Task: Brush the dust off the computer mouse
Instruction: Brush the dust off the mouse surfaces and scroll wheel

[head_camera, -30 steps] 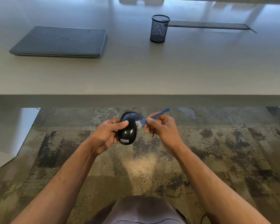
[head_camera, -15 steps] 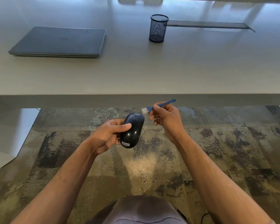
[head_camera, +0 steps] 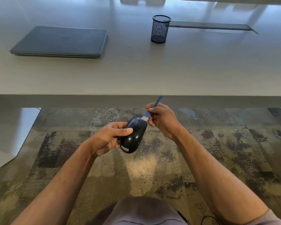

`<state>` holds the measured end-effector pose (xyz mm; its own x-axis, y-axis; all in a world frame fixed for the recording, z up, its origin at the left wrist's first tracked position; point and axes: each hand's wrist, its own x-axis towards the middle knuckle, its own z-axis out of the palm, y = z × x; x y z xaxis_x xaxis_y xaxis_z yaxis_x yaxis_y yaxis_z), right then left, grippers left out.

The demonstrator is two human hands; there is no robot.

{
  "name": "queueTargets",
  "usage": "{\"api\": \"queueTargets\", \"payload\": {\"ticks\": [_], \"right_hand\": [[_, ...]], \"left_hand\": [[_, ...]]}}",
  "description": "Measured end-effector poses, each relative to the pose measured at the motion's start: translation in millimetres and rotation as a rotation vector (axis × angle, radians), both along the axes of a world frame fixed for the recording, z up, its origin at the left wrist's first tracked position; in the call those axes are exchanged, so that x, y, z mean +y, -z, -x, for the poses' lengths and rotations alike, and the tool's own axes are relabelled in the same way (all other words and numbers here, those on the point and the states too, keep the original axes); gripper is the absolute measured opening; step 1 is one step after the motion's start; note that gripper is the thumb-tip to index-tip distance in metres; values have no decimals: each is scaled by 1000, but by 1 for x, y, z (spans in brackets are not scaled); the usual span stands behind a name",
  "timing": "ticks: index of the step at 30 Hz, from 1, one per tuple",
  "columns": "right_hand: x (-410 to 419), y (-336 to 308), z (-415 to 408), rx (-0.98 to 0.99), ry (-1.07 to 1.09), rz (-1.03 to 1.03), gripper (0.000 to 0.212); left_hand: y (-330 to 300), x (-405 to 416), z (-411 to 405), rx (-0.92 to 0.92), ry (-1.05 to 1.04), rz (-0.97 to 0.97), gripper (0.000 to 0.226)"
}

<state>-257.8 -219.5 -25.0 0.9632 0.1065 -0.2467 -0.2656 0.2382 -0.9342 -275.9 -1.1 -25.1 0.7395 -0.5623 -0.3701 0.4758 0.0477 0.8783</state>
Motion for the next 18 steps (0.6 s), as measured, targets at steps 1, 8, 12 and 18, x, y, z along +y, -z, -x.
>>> {"api": "queueTargets", "payload": {"ticks": [1, 8, 12, 18], "right_hand": [[-2, 1, 1, 3, -22, -2, 16], [-12, -1, -1, 2, 42, -31, 16], [-2, 1, -7, -8, 22, 1, 15], [1, 3, 0, 10, -41, -42, 15]], "left_hand": [[0, 1, 0, 7, -6, 1, 21], [4, 2, -3, -3, 14, -45, 37], [3, -2, -3, -1, 39, -51, 51], [4, 1, -5, -8, 15, -79, 42]]}}
